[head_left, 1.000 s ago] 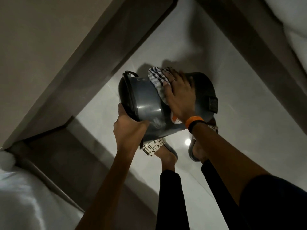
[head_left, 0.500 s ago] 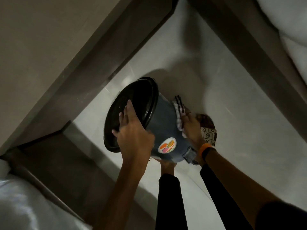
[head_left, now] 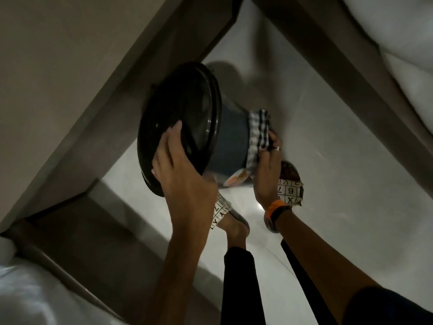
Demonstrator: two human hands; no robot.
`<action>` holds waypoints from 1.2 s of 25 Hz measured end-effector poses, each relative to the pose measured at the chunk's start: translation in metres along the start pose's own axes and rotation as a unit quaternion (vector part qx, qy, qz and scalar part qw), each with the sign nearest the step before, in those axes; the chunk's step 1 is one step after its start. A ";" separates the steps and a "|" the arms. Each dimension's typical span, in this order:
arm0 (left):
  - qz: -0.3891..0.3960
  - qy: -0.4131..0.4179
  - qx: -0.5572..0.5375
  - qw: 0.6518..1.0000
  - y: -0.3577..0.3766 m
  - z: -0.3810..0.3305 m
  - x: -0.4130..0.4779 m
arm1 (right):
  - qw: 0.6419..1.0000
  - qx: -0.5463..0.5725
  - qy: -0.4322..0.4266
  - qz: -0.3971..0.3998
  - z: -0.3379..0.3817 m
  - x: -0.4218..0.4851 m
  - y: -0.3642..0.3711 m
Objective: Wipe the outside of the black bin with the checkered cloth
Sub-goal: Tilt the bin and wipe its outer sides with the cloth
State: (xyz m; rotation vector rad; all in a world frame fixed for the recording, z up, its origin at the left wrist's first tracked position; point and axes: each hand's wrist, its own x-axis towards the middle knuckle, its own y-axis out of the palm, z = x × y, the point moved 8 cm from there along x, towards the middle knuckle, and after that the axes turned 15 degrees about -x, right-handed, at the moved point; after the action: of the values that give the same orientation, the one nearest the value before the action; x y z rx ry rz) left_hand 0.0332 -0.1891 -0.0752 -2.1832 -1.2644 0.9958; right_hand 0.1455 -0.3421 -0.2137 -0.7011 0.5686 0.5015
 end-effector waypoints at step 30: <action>0.082 -0.110 0.006 0.991 -0.031 0.124 -0.016 | 0.916 -0.162 -0.319 0.183 0.073 -0.065 0.095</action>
State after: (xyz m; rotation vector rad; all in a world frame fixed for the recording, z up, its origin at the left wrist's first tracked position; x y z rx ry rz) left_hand -0.0838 -0.1869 -0.1294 -2.2450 -1.1821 1.3383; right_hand 0.0640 -0.2423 -0.1695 -0.6944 -0.0130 1.1425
